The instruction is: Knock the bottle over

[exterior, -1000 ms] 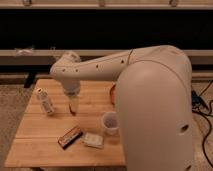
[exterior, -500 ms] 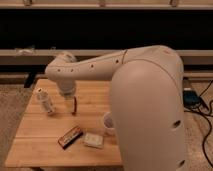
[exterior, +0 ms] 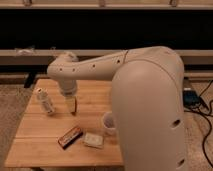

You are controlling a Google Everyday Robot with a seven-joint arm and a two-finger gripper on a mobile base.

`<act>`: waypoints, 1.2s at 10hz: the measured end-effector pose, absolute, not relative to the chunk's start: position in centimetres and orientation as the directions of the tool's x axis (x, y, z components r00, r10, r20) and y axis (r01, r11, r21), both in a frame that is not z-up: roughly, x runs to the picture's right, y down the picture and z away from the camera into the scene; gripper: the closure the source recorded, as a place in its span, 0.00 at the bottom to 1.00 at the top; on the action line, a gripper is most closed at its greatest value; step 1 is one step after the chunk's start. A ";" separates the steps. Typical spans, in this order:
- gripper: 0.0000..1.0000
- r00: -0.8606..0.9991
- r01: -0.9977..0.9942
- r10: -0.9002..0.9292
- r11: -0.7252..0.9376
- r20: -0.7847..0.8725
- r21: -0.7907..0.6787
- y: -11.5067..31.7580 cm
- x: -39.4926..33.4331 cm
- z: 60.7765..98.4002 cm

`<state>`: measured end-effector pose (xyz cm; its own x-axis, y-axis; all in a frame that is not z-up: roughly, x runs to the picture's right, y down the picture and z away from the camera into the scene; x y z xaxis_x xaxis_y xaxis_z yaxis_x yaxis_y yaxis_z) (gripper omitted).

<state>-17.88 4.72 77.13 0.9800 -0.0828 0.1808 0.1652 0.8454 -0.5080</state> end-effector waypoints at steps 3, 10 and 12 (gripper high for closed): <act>0.20 0.974 0.193 -0.100 0.841 0.206 -0.506 1.7 -18.7 79.1; 0.20 0.923 0.367 -0.239 0.786 0.303 -0.498 0.3 -28.0 80.4; 0.20 0.897 0.424 -0.282 0.762 0.339 -0.489 0.5 -31.4 80.3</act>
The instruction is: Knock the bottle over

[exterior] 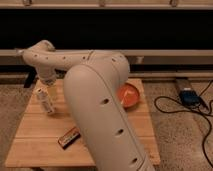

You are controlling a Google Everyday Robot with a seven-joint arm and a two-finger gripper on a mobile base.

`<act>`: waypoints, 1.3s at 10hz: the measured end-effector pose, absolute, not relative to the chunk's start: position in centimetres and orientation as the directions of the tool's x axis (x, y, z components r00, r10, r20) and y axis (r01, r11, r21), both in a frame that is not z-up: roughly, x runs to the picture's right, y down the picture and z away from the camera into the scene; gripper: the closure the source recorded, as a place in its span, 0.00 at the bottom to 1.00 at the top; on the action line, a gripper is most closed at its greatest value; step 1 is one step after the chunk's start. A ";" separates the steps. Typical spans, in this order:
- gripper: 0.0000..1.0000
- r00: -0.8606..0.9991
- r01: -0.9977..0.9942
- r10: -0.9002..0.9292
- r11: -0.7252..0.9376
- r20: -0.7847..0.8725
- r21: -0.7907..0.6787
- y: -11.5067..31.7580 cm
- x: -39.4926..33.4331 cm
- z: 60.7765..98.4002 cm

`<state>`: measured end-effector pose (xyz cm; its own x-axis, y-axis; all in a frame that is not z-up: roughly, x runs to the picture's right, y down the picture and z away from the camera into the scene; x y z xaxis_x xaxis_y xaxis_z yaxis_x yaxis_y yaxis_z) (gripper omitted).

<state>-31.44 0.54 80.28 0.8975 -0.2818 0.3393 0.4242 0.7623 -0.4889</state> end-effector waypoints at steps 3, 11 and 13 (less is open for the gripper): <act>0.20 0.868 0.484 -0.331 0.733 0.371 -0.477 1.6 -34.0 79.1; 0.20 0.852 0.511 -0.337 0.705 0.401 -0.493 5.6 -34.1 77.1; 0.20 0.874 0.475 -0.313 0.716 0.373 -0.511 5.7 -31.4 77.2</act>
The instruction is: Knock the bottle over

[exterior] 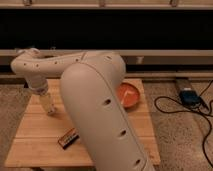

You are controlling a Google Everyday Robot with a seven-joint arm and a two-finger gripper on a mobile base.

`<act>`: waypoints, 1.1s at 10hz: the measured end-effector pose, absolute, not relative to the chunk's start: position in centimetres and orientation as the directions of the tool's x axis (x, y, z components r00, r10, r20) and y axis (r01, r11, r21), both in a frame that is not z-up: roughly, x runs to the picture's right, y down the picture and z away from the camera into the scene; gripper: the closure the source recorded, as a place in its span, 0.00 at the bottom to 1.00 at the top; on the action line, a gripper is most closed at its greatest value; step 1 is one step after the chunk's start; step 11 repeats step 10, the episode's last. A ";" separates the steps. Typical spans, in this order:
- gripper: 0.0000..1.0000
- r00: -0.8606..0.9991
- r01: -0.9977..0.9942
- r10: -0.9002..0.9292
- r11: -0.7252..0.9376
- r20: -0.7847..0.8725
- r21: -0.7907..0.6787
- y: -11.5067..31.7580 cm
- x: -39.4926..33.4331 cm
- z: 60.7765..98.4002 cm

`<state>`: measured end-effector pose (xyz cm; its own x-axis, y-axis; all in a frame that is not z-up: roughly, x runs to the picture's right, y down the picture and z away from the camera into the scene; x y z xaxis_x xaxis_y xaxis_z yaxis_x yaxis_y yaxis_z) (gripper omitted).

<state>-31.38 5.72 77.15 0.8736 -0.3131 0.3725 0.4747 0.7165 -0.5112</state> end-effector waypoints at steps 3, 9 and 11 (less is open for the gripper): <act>0.20 0.886 0.447 -0.291 0.738 0.360 -0.505 6.4 -28.8 75.9; 0.20 0.917 0.369 -0.220 0.783 0.332 -0.502 7.4 -24.6 74.7; 0.20 0.917 0.371 -0.221 0.782 0.333 -0.501 7.4 -24.8 74.7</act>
